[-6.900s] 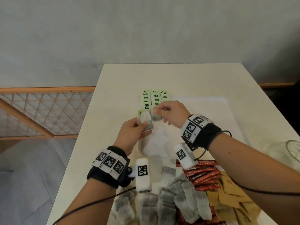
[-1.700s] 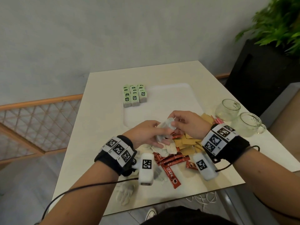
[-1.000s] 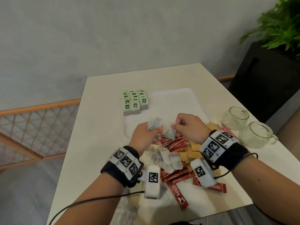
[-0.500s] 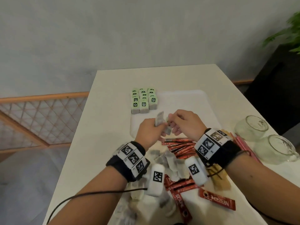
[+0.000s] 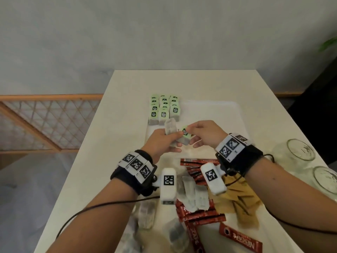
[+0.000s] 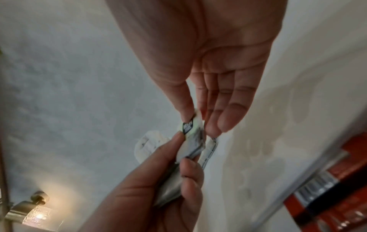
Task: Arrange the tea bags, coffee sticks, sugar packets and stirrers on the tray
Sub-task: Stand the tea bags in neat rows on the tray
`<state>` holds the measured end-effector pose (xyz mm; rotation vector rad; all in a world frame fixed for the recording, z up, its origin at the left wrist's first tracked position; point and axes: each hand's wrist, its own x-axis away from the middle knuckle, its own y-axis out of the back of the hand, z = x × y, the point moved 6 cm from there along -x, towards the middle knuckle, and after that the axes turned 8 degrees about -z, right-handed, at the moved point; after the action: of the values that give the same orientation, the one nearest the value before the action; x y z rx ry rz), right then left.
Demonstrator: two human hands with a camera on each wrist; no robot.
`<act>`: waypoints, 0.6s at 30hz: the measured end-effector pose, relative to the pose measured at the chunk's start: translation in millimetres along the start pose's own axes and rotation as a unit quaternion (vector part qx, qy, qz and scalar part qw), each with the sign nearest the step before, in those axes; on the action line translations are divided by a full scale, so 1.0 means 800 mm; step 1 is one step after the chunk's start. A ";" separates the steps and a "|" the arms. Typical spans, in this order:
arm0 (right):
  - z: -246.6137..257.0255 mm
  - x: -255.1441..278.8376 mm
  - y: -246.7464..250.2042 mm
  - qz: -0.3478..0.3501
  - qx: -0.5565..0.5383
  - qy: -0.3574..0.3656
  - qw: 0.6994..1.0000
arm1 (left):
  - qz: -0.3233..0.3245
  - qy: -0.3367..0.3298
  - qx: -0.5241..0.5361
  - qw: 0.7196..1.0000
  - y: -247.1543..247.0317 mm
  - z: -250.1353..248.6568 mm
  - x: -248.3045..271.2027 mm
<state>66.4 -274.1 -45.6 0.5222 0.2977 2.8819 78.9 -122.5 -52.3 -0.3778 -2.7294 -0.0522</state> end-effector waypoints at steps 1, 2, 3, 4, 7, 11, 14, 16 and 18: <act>0.001 -0.005 -0.005 0.010 -0.001 -0.001 1.000 | -0.004 0.007 -0.002 1.000 0.005 0.000 -0.004; 0.001 -0.011 -0.009 0.015 0.002 0.001 1.000 | -0.008 0.016 -0.006 1.000 0.011 0.001 -0.008; 0.000 -0.018 -0.012 0.013 0.010 0.004 1.000 | -0.013 0.029 -0.011 0.999 0.017 0.003 -0.013; -0.002 -0.026 -0.014 0.004 0.025 0.007 1.000 | -0.020 0.041 -0.014 0.999 0.024 0.005 -0.018; -0.010 -0.054 -0.016 -0.043 0.096 0.003 0.994 | -0.038 0.073 -0.016 0.997 0.049 0.008 -0.034; -0.006 -0.086 -0.015 -0.104 0.137 0.004 0.985 | -0.026 0.090 0.003 0.996 0.073 0.006 -0.046; 0.008 -0.101 -0.017 -0.141 0.115 0.033 0.983 | -0.001 0.094 0.028 0.995 0.084 0.008 -0.053; 0.016 -0.108 -0.021 -0.151 0.106 0.048 0.982 | 0.012 0.095 0.042 0.995 0.090 0.009 -0.059; 0.022 -0.114 -0.025 -0.159 0.115 0.056 0.979 | 0.022 0.097 0.051 0.994 0.094 0.010 -0.064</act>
<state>159.5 -273.0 -63.5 0.3135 0.6721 2.5814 141.5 -62.2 -80.3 -0.3833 -2.5185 0.0594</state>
